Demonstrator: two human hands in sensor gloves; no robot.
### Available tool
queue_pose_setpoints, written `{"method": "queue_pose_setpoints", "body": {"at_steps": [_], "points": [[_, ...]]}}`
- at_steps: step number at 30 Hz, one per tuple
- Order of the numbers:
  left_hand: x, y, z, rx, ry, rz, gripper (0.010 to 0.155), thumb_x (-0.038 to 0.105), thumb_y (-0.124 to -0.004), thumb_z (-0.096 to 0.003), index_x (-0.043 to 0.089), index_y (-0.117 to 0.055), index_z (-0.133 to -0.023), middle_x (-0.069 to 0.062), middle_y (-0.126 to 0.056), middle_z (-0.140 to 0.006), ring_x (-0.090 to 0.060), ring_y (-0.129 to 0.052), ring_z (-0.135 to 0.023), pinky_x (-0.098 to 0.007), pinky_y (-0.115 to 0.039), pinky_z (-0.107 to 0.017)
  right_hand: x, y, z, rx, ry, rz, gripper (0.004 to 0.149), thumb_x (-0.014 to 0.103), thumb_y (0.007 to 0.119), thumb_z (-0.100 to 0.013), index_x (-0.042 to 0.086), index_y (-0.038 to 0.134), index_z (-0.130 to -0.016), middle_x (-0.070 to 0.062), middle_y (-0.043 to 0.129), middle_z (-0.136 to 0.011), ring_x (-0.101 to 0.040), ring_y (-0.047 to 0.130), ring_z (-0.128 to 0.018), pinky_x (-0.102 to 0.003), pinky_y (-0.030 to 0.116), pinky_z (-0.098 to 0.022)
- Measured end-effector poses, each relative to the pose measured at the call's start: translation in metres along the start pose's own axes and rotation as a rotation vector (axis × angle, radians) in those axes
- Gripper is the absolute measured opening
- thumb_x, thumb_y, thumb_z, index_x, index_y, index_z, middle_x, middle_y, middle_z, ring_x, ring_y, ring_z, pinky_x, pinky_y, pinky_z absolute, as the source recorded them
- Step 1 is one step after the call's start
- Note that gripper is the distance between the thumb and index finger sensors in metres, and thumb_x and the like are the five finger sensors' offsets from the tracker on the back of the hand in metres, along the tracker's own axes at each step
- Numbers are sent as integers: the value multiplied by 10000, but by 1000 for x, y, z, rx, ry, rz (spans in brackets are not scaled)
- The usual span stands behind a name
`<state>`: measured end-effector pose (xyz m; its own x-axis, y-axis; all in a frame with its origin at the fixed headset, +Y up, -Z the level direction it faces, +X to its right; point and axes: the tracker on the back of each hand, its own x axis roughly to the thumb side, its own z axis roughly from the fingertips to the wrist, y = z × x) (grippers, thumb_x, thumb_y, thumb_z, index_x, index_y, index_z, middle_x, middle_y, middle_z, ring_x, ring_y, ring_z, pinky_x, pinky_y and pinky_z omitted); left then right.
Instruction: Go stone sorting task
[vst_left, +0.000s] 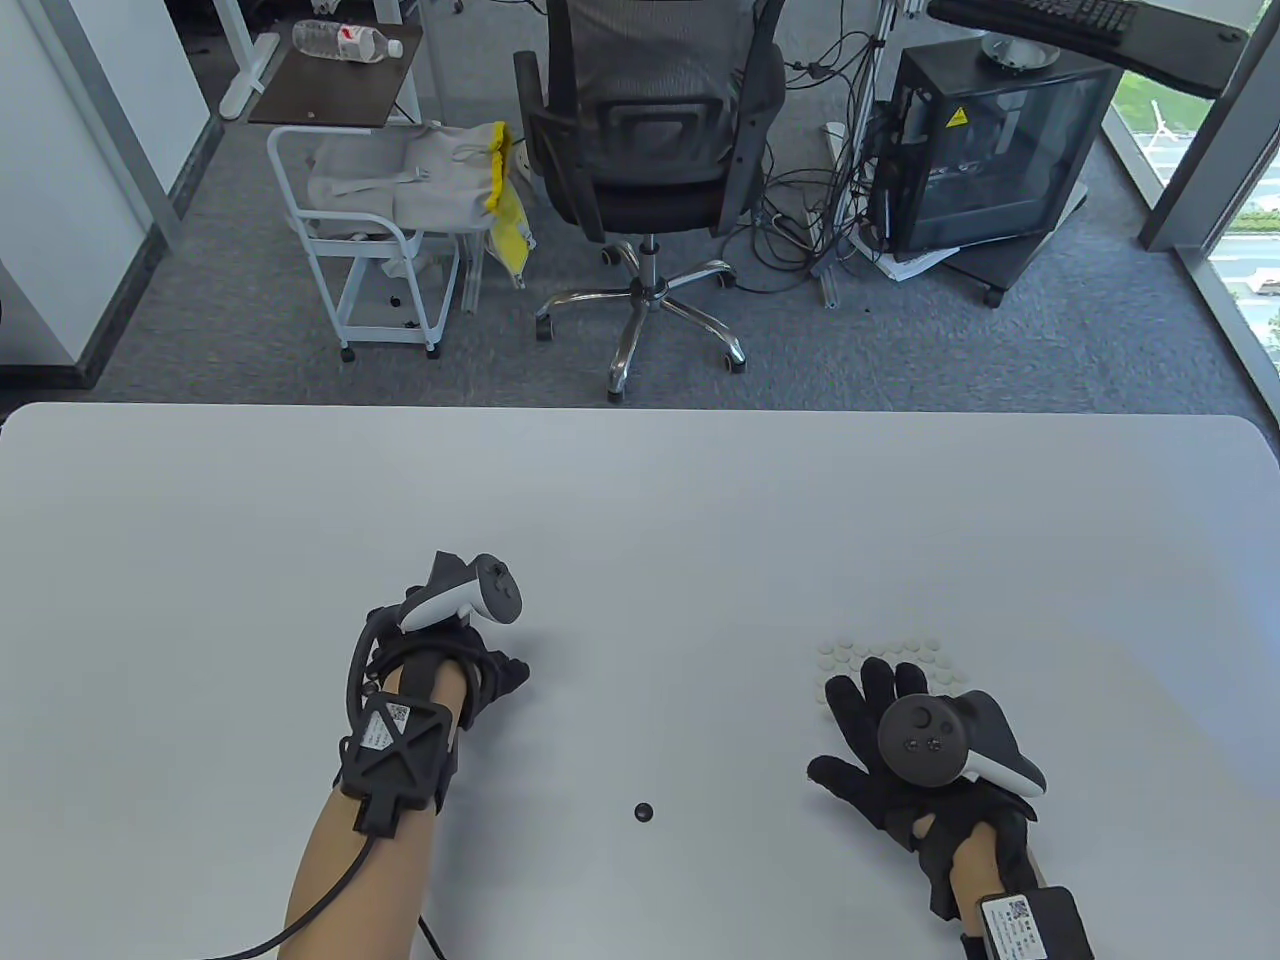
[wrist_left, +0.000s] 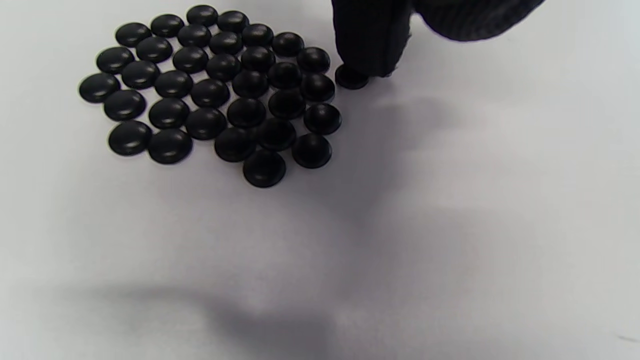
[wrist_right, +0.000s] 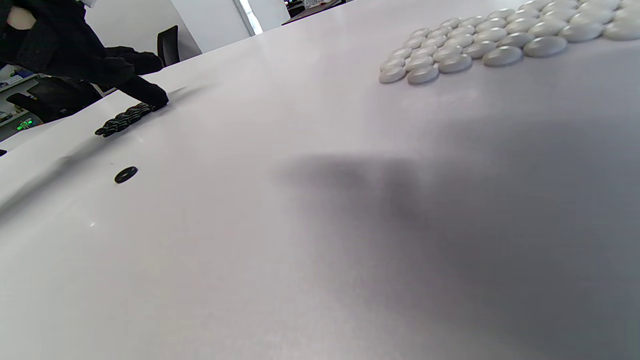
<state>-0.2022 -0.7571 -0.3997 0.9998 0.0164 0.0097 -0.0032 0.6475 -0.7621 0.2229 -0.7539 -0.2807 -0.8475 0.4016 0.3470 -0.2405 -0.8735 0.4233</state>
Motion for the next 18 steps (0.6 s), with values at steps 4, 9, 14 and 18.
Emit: {"method": "queue_pose_setpoints", "body": {"at_steps": [4, 9, 14, 18], "points": [[8, 5, 10, 24, -14, -27, 690, 548, -527, -490, 302, -596, -1130, -209, 105, -1115, -517, 177, -908, -795, 10, -515, 0, 0, 0, 0, 0, -1, 842, 505, 560, -613, -30, 200, -1154, -452, 20, -1081, -686, -10, -915, -885, 134, -572], [33, 6, 32, 52, -149, -114, 675, 549, -538, -495, 297, -646, -1112, -225, 46, -1139, -528, 138, -924, -797, -13, -518, 0, -1, 0, -4, -2, -1, 843, 506, 561, -612, -29, 201, -1154, -452, 19, -1081, -687, -10, -914, -886, 135, -571], [69, -8, 55, 60, -289, -234, 662, 552, -552, -500, 294, -693, -1092, -239, -18, -1156, -544, 77, -942, -800, -44, -516, -1, -1, 0, -8, -1, -2, 842, 505, 561, -613, -29, 200, -1155, -452, 18, -1081, -685, -14, -913, -885, 133, -571], [97, -26, 69, 47, -406, -307, 656, 551, -553, -501, 293, -706, -1085, -241, -26, -1155, -547, 66, -942, -803, -66, -526, -1, -1, 1, -9, 2, -1, 843, 505, 561, -613, -29, 198, -1155, -455, 15, -1079, -682, -23, -909, -878, 118, -567]]}}
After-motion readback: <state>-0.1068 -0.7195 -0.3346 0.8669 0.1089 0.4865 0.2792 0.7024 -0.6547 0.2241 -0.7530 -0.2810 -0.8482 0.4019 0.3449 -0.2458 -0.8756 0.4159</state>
